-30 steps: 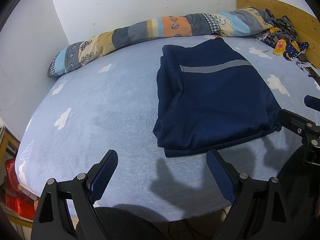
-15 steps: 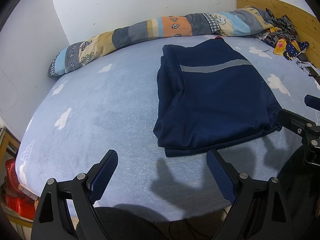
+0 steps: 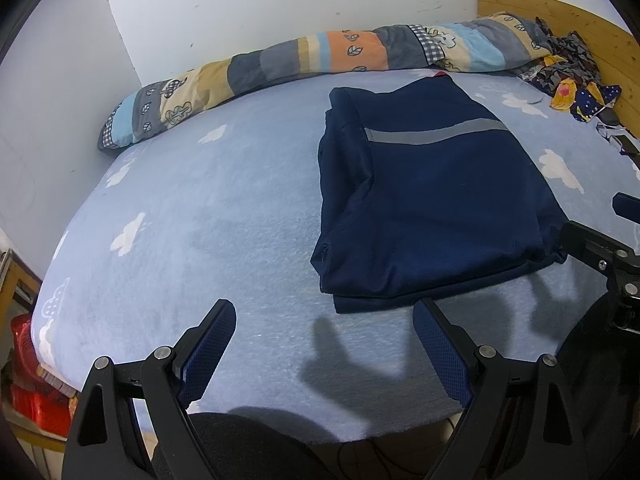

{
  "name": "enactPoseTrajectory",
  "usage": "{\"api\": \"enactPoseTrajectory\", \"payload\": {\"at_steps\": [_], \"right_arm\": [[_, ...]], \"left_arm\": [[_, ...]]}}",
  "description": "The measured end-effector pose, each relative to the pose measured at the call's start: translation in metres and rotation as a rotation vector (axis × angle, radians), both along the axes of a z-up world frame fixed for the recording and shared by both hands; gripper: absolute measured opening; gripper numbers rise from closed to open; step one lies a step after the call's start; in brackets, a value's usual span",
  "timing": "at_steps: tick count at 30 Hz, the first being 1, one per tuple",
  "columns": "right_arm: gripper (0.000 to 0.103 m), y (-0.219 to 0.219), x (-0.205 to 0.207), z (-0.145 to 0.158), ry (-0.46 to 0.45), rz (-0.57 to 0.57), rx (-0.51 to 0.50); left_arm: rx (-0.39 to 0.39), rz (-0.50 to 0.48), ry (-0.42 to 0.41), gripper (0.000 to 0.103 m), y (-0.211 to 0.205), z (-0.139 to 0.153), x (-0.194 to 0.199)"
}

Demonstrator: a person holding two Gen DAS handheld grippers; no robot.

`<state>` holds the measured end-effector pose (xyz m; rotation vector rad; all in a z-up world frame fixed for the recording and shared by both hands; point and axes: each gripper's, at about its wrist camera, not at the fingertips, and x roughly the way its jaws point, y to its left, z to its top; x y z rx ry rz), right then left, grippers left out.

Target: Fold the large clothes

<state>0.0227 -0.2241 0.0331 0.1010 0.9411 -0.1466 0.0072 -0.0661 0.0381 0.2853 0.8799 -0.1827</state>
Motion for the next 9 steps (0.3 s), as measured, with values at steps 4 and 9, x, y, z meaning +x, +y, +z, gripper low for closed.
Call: {"api": "enactPoseTrajectory", "payload": {"at_steps": [4,9], "right_arm": [[0.101,-0.0008,0.0,0.0001,-0.002,0.001,-0.001],[0.101,-0.0027,-0.0009,0.002,-0.007,-0.004,-0.004]], "left_arm": [[0.009,0.003,-0.024,0.091,0.0007,0.0017,-0.002],[-0.02,-0.005,-0.039,0.091,0.0077,0.0063,-0.0069]]}}
